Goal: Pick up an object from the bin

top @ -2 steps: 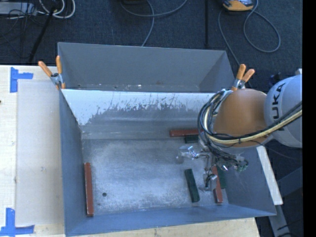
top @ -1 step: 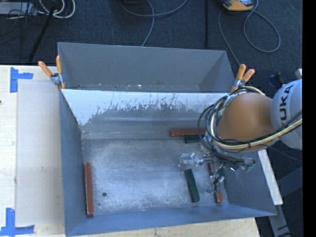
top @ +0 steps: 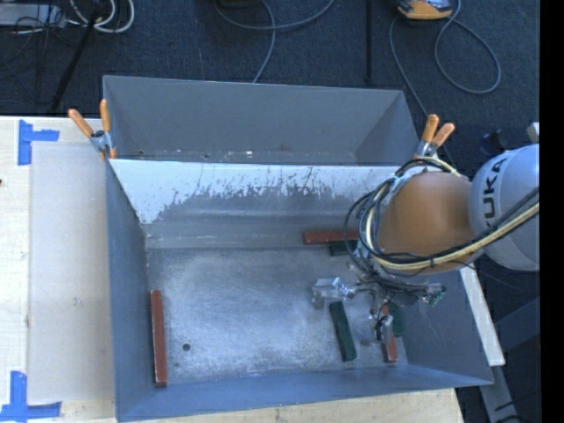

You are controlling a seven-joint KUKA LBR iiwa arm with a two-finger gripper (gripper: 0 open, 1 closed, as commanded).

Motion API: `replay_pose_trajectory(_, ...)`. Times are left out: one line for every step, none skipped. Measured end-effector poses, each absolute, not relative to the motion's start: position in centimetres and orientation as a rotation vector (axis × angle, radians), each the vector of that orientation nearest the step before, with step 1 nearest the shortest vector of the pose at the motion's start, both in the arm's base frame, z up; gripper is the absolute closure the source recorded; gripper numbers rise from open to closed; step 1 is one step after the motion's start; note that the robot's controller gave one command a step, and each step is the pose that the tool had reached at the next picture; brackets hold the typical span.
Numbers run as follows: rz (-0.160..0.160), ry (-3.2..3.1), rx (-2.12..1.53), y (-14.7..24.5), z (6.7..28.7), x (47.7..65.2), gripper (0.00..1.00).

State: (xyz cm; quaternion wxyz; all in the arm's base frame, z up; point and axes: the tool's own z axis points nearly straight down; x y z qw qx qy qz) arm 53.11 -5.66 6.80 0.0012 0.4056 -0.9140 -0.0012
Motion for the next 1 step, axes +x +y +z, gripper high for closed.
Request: replay_pose_trajectory(-0.004, -2.871, 1.273, -5.59, 6.74, 53.09, 0.00)
